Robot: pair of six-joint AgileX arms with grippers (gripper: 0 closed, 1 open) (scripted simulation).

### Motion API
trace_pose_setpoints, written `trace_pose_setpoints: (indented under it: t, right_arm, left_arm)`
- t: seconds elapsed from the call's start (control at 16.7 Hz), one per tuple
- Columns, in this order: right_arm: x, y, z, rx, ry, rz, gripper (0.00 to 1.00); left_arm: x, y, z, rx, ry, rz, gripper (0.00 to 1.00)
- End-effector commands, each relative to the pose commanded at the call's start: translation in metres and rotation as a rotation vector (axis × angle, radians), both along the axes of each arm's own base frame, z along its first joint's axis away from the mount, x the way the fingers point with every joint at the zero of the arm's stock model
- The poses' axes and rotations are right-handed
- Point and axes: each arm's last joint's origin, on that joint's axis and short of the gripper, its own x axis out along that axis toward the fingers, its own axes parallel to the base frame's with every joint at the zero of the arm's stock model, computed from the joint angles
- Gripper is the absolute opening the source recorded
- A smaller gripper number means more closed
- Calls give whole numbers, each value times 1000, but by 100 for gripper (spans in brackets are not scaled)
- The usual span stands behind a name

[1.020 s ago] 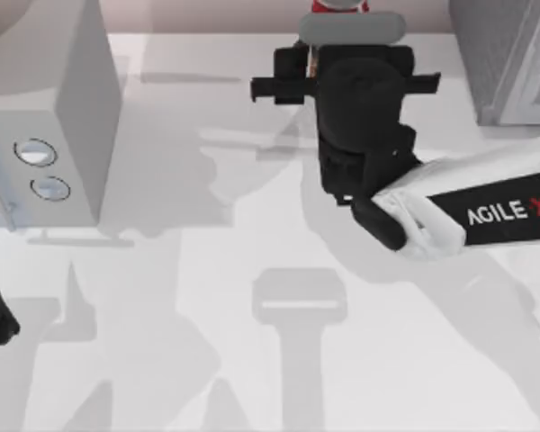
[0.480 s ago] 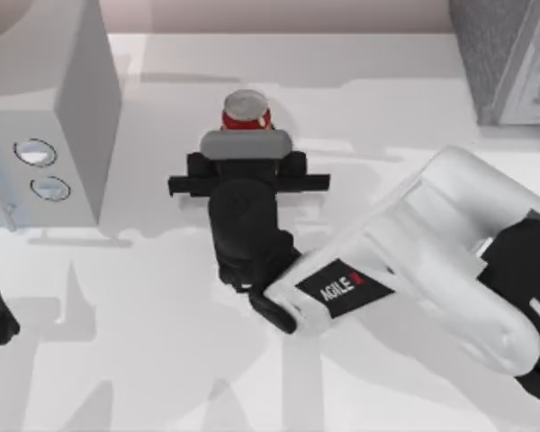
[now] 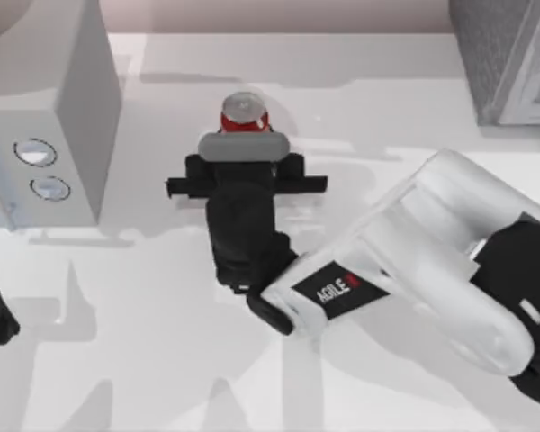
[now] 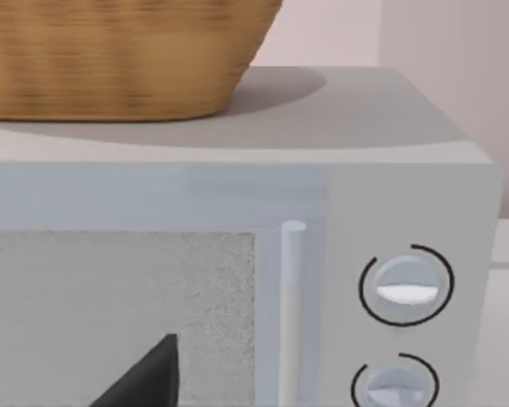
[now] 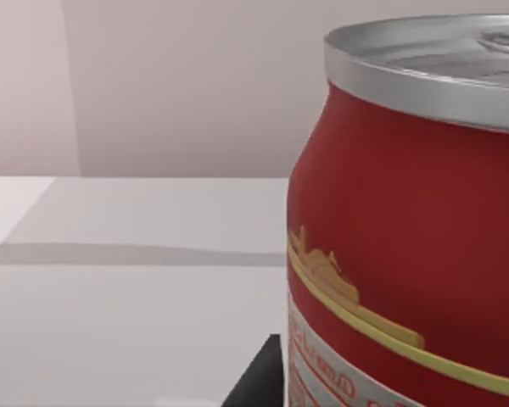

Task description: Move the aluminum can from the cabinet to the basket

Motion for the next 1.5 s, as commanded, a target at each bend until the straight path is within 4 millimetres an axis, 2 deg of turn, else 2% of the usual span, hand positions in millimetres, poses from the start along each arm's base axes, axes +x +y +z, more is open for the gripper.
trace_pose_setpoints:
  t: [0.36, 0.6, 1.38, 1.5]
  right_arm:
    - [17, 3, -4, 8, -8, 4, 0]
    - [19, 3, -5, 8, -9, 5, 0]
    - [19, 3, -5, 8, -9, 5, 98]
    - [19, 3, -5, 8, -9, 5, 100]
  left_arm:
    - [0, 0, 0, 0, 0, 0, 100]
    - [0, 0, 0, 0, 0, 0, 100]
    - [0, 0, 0, 0, 0, 0, 100]
    - [0, 0, 0, 0, 0, 0, 100]
